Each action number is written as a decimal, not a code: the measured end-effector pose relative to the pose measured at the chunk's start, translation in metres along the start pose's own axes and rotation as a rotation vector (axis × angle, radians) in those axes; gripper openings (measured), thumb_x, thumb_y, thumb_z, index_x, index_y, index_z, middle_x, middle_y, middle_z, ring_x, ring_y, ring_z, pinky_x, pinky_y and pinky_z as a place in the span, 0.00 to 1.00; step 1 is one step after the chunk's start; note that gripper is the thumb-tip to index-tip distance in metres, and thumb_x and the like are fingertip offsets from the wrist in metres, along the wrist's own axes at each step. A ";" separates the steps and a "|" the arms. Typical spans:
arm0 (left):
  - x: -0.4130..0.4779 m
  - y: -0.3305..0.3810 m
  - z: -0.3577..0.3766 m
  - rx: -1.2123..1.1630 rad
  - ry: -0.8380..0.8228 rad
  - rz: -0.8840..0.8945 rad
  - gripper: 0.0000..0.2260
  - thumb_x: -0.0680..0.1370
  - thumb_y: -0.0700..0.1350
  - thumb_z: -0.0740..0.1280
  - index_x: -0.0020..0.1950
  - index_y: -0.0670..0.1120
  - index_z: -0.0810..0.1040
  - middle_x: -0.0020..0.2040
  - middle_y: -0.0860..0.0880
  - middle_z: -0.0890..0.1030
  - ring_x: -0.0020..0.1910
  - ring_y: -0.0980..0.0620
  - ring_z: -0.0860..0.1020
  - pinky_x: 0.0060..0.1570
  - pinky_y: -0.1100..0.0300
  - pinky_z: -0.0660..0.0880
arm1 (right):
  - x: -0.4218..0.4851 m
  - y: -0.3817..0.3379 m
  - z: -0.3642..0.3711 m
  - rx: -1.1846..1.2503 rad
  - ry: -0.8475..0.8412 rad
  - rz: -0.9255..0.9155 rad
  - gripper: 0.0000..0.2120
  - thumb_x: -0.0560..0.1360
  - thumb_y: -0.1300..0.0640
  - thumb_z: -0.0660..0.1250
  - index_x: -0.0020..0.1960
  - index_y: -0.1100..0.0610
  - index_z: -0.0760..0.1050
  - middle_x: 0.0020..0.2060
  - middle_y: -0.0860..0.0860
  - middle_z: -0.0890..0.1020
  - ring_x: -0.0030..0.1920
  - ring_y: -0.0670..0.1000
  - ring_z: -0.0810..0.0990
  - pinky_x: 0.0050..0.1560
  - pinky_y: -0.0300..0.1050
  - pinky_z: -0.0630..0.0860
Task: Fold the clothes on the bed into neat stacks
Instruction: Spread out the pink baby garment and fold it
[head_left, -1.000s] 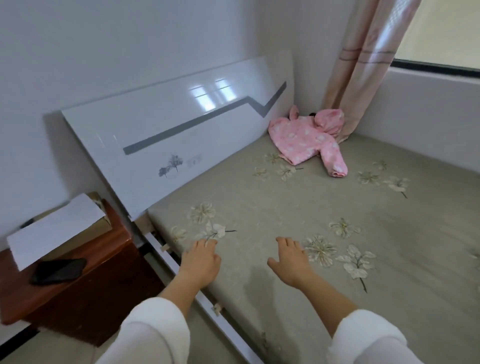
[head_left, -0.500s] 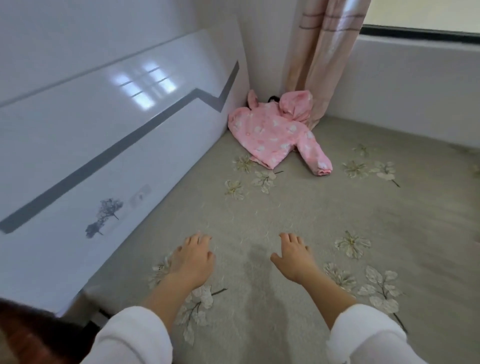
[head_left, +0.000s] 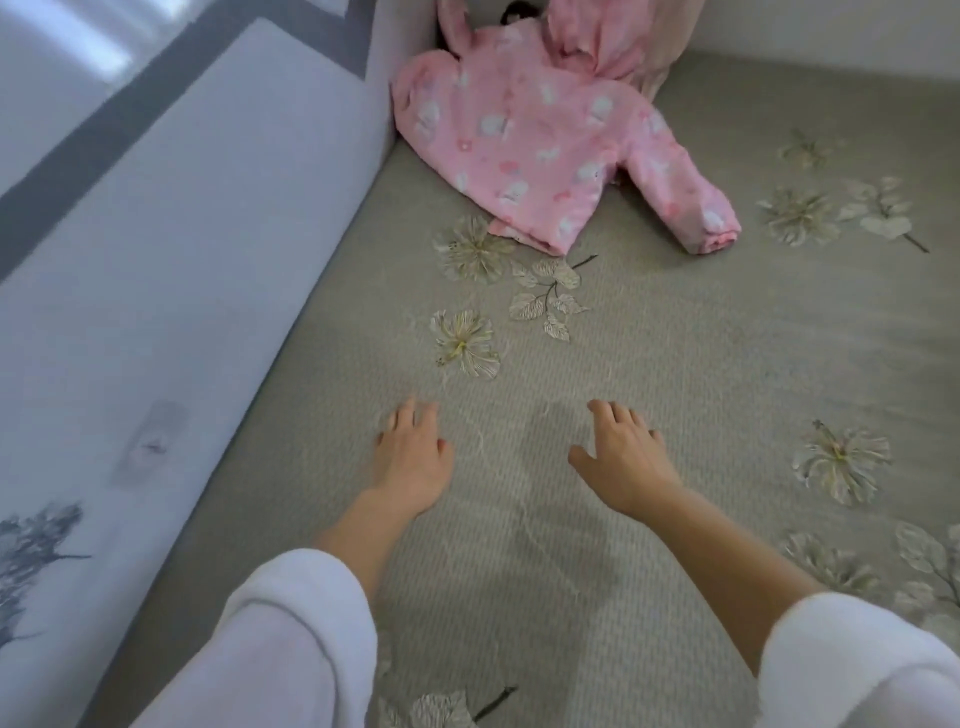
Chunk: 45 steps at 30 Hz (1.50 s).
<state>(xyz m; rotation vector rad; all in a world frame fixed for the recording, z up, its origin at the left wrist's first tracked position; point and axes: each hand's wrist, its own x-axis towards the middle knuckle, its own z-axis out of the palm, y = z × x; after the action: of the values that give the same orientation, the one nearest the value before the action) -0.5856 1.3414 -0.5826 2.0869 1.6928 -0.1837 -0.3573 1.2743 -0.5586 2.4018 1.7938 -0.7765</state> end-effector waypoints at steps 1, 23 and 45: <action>0.019 -0.003 0.010 0.007 0.005 0.011 0.24 0.81 0.48 0.54 0.76 0.45 0.57 0.77 0.41 0.54 0.75 0.43 0.55 0.70 0.46 0.59 | 0.014 0.002 0.008 0.000 0.000 0.011 0.29 0.79 0.46 0.58 0.75 0.58 0.55 0.71 0.54 0.65 0.71 0.56 0.62 0.68 0.53 0.62; 0.142 -0.041 0.076 -0.122 0.346 0.192 0.25 0.76 0.51 0.54 0.74 0.48 0.67 0.76 0.45 0.63 0.76 0.48 0.57 0.74 0.49 0.51 | 0.334 -0.024 0.010 0.401 0.579 0.175 0.38 0.74 0.54 0.68 0.77 0.49 0.50 0.71 0.55 0.63 0.67 0.57 0.68 0.64 0.52 0.68; 0.124 -0.047 0.067 -0.228 0.165 0.219 0.37 0.79 0.51 0.62 0.78 0.48 0.41 0.77 0.41 0.56 0.76 0.43 0.57 0.72 0.52 0.54 | 0.129 -0.013 0.052 0.142 0.211 0.042 0.06 0.78 0.58 0.55 0.52 0.57 0.69 0.45 0.61 0.81 0.44 0.64 0.78 0.38 0.49 0.67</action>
<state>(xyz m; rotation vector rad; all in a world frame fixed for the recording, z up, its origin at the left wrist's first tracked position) -0.5895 1.4321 -0.7010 2.1394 1.4794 0.2445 -0.3617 1.3762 -0.6541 2.6947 1.8083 -0.6920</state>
